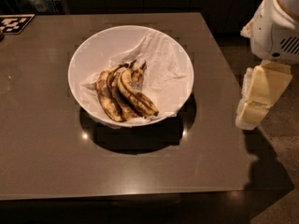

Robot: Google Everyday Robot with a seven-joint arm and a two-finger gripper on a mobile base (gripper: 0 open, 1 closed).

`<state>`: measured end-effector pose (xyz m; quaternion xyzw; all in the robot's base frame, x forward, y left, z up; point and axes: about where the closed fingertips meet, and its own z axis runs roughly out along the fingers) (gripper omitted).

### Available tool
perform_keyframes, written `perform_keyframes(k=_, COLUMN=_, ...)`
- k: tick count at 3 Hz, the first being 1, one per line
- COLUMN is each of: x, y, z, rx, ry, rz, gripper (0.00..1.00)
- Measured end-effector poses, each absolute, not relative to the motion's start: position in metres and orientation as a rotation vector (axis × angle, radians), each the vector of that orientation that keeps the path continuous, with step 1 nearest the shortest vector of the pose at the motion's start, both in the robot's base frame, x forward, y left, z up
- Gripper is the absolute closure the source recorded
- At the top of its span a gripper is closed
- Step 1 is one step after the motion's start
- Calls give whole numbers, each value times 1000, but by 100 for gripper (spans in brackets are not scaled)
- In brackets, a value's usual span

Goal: Pick banana from white bowl

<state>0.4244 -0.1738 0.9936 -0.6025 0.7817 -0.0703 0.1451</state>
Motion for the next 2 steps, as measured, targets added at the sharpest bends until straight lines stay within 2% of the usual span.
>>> perform_keyframes(k=2, x=426, y=-107, z=964, rx=-1823, ry=2317, rz=-358, gripper=0)
